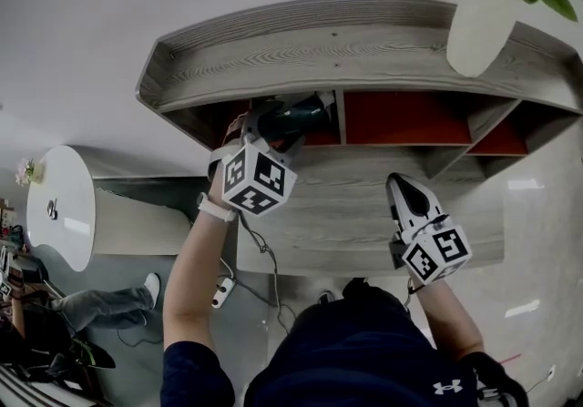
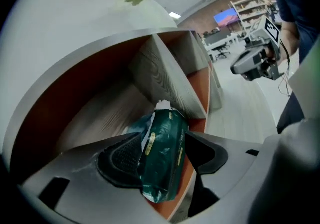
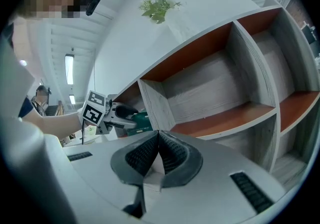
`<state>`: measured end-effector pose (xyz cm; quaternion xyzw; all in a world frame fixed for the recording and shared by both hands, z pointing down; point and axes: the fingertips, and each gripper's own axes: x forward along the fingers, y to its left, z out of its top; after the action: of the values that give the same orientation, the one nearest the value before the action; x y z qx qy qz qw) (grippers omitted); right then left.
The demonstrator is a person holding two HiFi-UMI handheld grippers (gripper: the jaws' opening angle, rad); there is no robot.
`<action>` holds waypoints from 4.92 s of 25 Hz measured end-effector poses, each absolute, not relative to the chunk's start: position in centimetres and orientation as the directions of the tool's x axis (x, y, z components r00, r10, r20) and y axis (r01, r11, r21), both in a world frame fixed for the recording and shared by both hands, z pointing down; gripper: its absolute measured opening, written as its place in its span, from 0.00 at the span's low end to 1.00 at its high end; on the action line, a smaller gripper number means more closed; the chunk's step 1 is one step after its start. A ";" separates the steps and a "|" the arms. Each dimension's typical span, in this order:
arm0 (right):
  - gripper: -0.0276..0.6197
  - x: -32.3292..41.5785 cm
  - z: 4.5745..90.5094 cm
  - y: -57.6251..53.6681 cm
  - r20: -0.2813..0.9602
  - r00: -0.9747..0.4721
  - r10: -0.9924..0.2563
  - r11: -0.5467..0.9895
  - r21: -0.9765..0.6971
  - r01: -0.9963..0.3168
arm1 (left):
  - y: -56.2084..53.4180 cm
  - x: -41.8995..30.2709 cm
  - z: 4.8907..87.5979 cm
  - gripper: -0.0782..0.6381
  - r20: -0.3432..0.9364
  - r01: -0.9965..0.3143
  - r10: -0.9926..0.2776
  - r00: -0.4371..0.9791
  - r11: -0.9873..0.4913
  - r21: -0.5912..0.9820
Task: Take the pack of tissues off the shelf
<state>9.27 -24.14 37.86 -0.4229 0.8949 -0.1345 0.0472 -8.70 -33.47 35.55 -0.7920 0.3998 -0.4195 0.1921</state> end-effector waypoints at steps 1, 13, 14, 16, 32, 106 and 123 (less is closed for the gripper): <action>0.06 9.4 38.0 -24.1 0.032 -0.637 -0.770 0.604 -0.284 -0.744 | -33.6 -8.5 35.9 0.50 0.533 -0.438 -0.783 0.321 -0.622 -0.649; 0.06 9.3 39.7 -23.9 0.058 -0.638 -0.768 0.585 -0.342 -0.735 | -35.2 -8.2 39.0 0.38 0.643 -0.424 -0.675 0.363 -0.734 -0.531; 0.06 9.4 39.7 -23.9 0.060 -0.635 -0.770 0.582 -0.342 -0.738 | -35.2 -8.2 39.3 0.37 0.649 -0.413 -0.668 0.363 -0.740 -0.530; 0.06 9.5 39.8 -24.0 0.060 -0.629 -0.775 0.576 -0.342 -0.742 | -35.3 -8.2 39.6 0.36 0.656 -0.407 -0.660 0.366 -0.747 -0.526; 0.06 8.5 39.7 -21.4 0.069 -0.609 -0.790 0.555 -0.342 -0.758 | -33.5 -8.2 39.3 0.26 0.593 -0.360 -0.724 0.354 -0.690 -0.628; 0.06 9.3 44.0 -15.0 0.202 -0.557 -0.805 0.475 -0.343 -0.811 | -21.5 -7.3 58.6 0.26 0.587 -0.297 -0.739 0.331 -0.672 -0.679; 0.06 9.6 46.5 -18.8 0.261 -0.581 -0.771 0.484 -0.353 -0.801 | -23.7 -6.7 65.4 0.26 0.619 -0.272 -0.711 0.334 -0.701 -0.659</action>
<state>9.62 -18.81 46.47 -0.4563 0.8608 -0.2230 -0.0335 -6.68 -23.73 65.43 -0.7845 0.3132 -0.4848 0.2268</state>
